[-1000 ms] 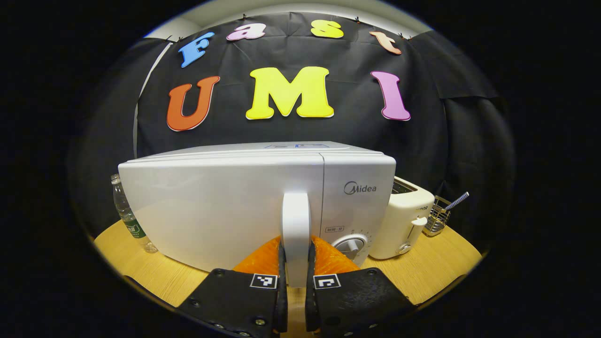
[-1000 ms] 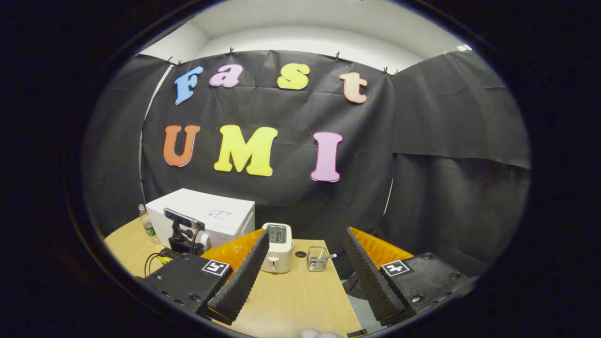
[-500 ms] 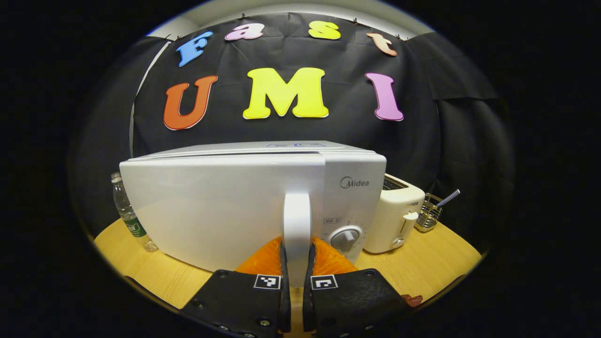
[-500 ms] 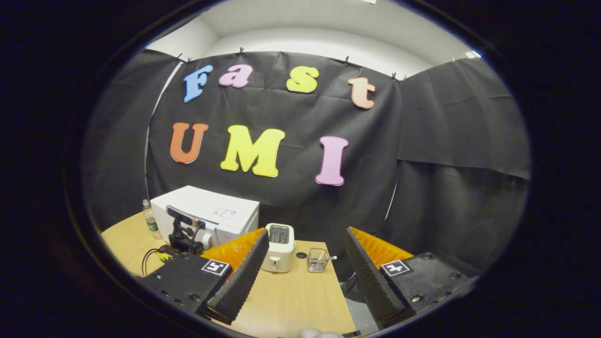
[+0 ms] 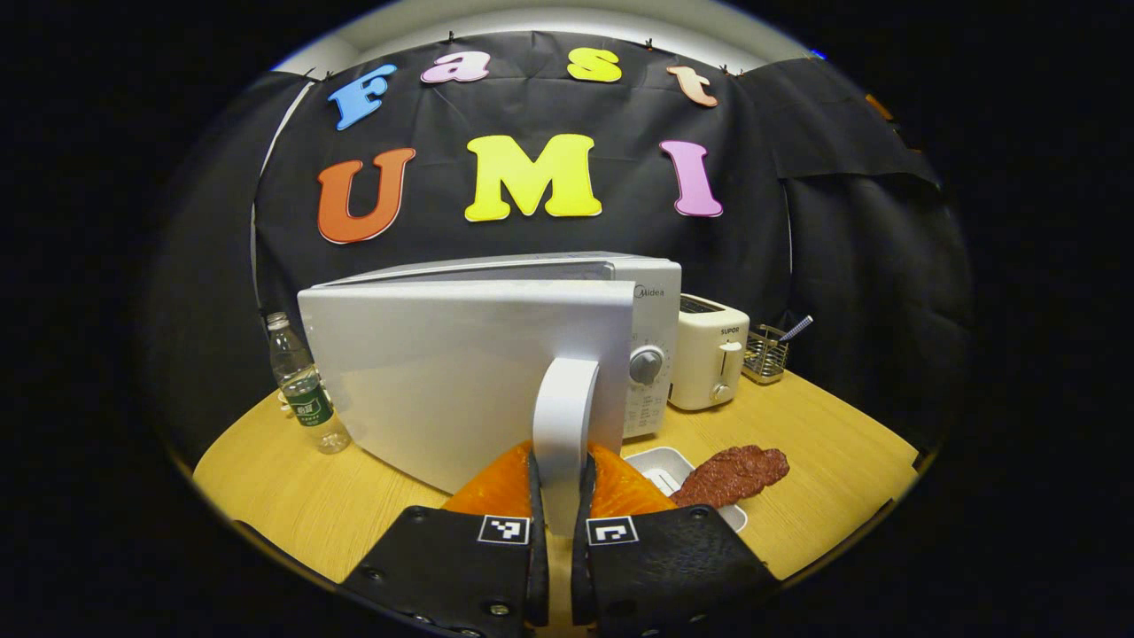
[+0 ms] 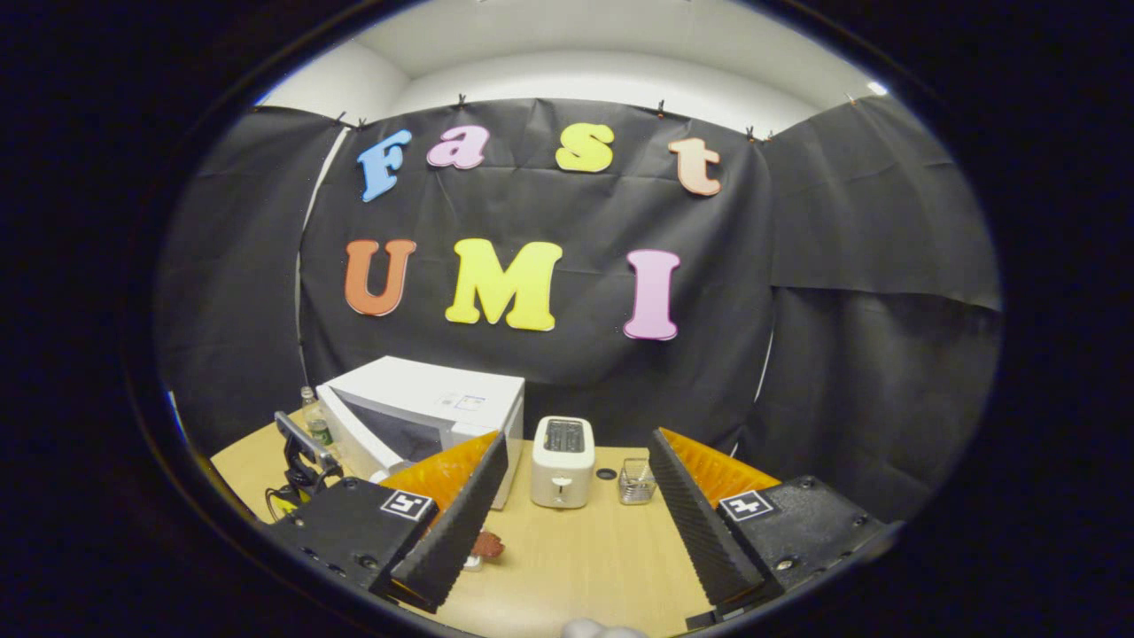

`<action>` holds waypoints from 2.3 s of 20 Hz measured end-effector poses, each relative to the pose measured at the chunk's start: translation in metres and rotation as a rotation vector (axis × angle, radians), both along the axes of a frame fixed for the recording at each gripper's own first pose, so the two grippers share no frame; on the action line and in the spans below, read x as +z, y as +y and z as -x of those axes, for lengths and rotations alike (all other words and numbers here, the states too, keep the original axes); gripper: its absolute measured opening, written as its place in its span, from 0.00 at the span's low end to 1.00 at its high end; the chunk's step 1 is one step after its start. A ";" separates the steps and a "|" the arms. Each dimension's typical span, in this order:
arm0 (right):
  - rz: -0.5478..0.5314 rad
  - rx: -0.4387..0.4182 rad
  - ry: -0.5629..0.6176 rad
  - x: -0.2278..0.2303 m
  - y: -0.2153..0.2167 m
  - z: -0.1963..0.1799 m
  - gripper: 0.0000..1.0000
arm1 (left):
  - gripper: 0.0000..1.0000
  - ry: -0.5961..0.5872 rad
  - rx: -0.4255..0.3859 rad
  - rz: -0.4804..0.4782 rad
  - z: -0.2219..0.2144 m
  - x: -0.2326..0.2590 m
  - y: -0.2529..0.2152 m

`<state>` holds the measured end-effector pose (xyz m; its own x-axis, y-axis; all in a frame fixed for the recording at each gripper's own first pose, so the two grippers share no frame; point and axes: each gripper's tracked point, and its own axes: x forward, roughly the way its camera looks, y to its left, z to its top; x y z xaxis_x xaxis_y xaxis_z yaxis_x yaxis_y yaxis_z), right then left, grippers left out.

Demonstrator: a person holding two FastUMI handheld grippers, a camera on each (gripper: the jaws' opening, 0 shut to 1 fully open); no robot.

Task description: Open the microwave oven with the left hand, put the food in, and close the microwave oven.

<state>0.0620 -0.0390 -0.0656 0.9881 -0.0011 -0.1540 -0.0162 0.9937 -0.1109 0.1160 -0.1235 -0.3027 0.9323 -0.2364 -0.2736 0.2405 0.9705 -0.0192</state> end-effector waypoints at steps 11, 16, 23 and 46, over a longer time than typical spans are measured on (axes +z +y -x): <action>-0.076 0.102 -0.012 -0.001 0.087 0.031 1.00 | 0.09 0.076 0.139 -0.066 0.082 -0.013 0.134; -0.069 0.146 -0.014 0.002 0.118 0.043 1.00 | 0.08 0.076 0.195 -0.075 0.095 -0.017 0.176; -0.057 0.142 -0.007 -0.001 0.128 0.054 1.00 | 0.08 0.081 0.176 -0.065 0.098 -0.020 0.199; -0.055 0.130 0.038 -0.022 0.135 0.055 1.00 | 0.97 0.128 0.172 -0.050 0.110 -0.018 0.261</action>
<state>0.0067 0.0963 -0.0879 0.9728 0.1356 -0.1879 -0.1479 0.9876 -0.0533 0.0061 0.1370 -0.3210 0.9145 -0.0601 -0.4000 0.0699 0.9975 0.0100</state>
